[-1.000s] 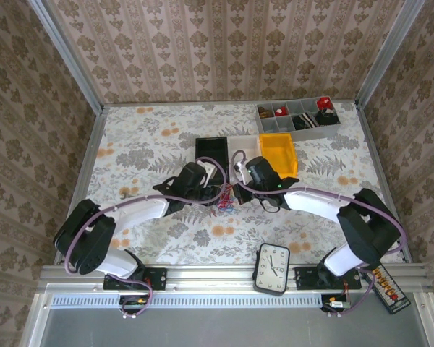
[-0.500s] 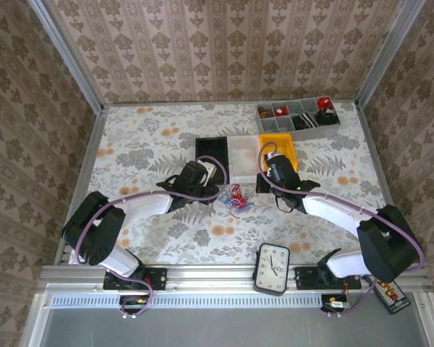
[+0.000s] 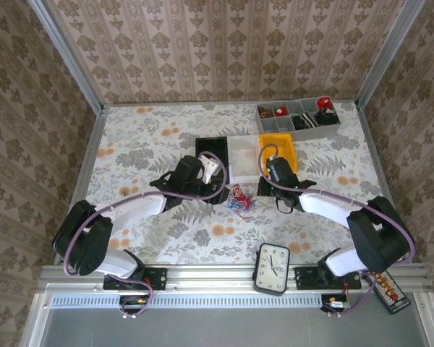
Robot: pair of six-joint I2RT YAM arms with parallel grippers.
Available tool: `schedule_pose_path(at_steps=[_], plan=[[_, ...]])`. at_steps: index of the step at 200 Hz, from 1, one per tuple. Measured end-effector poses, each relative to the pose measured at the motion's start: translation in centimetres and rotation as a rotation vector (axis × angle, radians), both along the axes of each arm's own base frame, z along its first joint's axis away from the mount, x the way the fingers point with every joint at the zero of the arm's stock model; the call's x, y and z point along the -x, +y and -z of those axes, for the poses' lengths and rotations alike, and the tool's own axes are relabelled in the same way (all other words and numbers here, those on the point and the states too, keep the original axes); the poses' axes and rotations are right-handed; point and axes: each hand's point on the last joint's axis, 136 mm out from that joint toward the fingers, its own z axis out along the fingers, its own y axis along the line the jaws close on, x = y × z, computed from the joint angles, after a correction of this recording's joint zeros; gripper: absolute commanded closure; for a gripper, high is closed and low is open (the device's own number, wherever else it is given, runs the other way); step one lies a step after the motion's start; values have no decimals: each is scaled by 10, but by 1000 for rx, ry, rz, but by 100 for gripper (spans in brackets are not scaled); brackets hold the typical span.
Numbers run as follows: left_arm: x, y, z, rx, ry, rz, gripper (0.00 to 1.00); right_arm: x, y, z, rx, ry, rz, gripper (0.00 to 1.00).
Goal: Untangle the cables
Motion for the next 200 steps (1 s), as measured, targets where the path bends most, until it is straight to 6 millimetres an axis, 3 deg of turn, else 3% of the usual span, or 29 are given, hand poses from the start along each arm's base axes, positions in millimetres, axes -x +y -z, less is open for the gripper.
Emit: schedule_pose_path(at_steps=[26, 84, 145, 188, 200], plan=[[-9, -18, -7, 34, 4, 40, 14, 3, 5, 0, -13, 7, -34, 100], [-13, -42, 24, 8, 98, 101, 22, 10, 4, 2, -5, 9, -60, 100], [-5, -57, 36, -39, 141, 157, 28, 12, 3, -8, -16, -18, -66, 100], [3, -58, 61, -115, 206, 186, 41, 14, 2, -6, -13, -15, -68, 100], [3, -60, 63, -126, 213, 194, 51, 14, 2, -7, -13, -16, -68, 100]])
